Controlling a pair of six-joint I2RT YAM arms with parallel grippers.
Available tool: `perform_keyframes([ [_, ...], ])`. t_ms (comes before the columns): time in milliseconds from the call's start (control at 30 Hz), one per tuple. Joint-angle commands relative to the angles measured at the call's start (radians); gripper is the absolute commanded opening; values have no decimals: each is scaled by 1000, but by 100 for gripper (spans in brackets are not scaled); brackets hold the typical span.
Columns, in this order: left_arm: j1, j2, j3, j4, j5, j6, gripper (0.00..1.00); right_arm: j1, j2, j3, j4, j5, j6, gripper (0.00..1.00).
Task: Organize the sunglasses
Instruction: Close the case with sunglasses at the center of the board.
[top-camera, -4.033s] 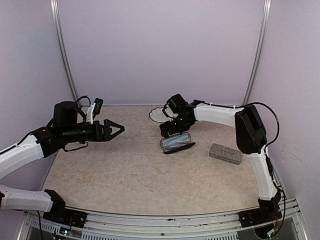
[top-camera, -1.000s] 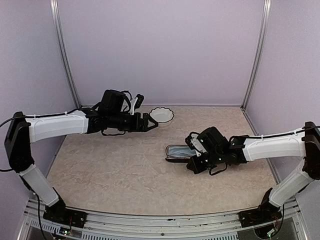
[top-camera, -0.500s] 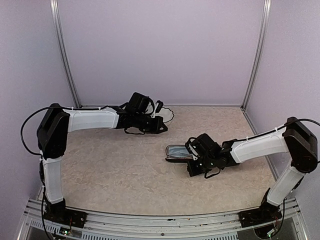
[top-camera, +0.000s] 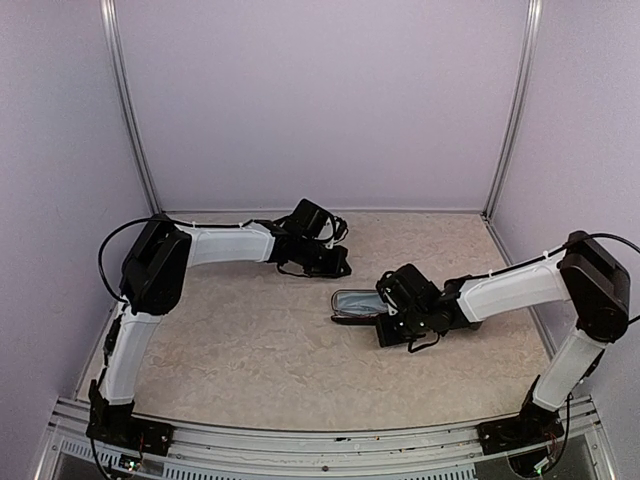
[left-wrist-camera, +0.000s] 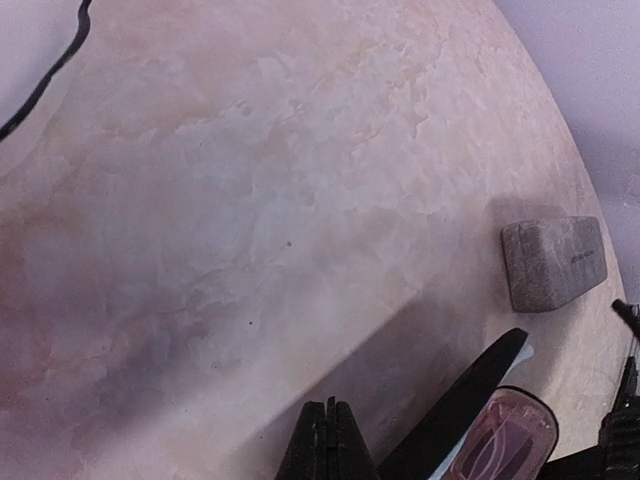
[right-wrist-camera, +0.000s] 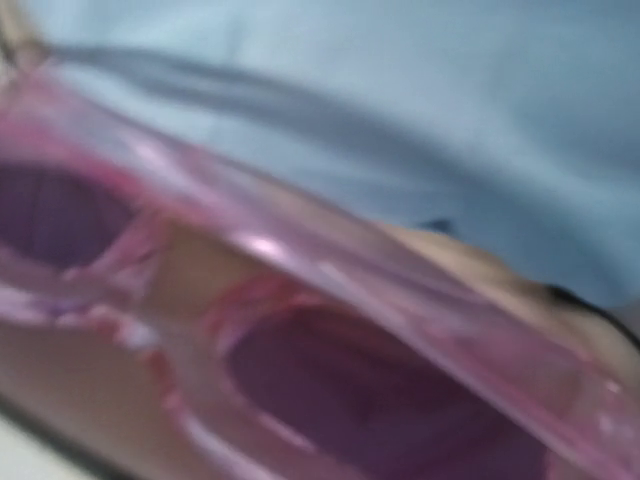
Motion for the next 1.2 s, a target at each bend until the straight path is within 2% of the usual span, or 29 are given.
perform_keyframes([
  [0, -8, 56, 25, -42, 41, 32, 0, -33, 3, 17, -12, 19, 28, 0],
  [233, -11, 45, -38, -29, 112, 51, 0, -74, 10, 40, 3, -18, 35, 0],
  [467, -20, -44, -240, 91, 215, 57, 0, -112, 39, 85, -4, -50, 4, 0],
  [733, -52, -133, -386, 186, 212, 21, 0, -155, 86, 138, -37, -54, -64, 0],
  [933, -93, -159, -408, 197, 165, -7, 0, -177, 116, 161, -53, -67, -107, 0],
  [1167, -101, -120, -320, 107, 58, -43, 0, -186, 114, 174, -68, -63, -131, 0],
])
